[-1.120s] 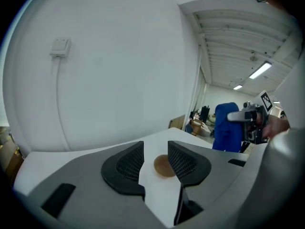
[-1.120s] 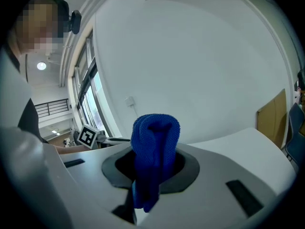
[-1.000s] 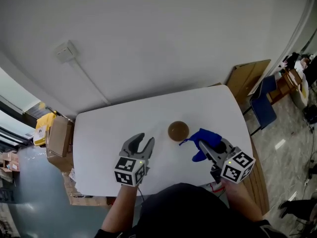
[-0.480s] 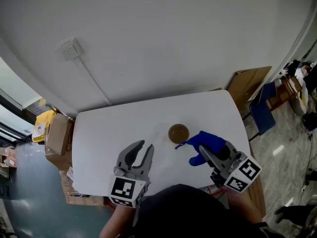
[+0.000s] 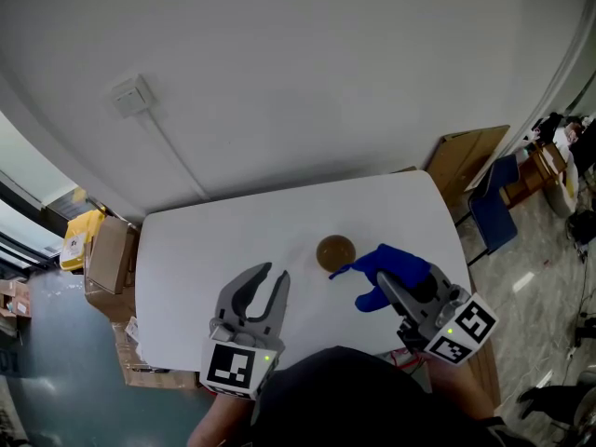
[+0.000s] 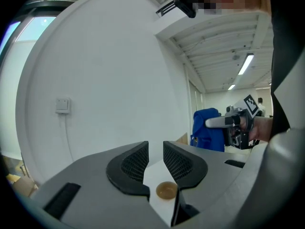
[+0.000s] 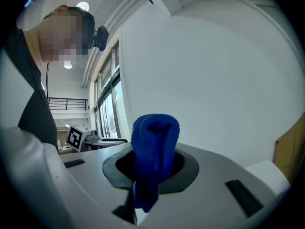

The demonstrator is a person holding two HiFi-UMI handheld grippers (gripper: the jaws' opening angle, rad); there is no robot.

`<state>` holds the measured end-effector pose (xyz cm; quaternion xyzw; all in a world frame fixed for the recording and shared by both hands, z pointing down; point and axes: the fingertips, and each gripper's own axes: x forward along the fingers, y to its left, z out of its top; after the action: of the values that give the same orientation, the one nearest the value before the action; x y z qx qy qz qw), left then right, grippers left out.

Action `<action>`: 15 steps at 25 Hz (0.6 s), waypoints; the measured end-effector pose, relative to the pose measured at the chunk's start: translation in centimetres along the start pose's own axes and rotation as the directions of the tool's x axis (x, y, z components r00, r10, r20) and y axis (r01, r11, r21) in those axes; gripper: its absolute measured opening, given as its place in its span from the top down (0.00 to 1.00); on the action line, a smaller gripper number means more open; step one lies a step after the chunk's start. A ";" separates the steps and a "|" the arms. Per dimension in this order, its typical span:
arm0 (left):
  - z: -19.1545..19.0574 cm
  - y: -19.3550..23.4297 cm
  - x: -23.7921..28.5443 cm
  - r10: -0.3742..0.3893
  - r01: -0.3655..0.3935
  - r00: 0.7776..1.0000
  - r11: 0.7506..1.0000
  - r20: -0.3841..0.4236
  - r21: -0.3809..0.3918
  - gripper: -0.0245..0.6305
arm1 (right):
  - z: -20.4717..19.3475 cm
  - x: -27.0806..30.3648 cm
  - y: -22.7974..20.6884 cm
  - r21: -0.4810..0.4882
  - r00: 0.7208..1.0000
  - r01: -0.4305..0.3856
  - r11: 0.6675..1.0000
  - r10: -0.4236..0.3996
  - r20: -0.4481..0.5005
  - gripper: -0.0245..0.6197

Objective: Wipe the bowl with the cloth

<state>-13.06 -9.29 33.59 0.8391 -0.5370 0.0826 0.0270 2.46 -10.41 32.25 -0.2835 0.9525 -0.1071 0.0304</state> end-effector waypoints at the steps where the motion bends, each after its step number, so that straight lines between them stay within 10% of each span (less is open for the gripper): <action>1: 0.0 0.0 0.0 0.001 -0.001 1.000 1.000 0.000 0.000 0.81 | 0.0 0.0 0.0 -0.001 1.000 -0.001 1.000 0.001 0.001 0.86; 15: -0.9 -0.3 0.1 -0.019 0.019 0.999 1.000 -0.034 0.001 0.82 | 0.2 0.1 0.3 -0.001 1.000 -0.013 1.000 0.013 0.002 0.86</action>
<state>-12.86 -9.16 34.56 0.8427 -0.5284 0.0969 0.0363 2.23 -10.30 31.96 -0.2773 0.9544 -0.1060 0.0320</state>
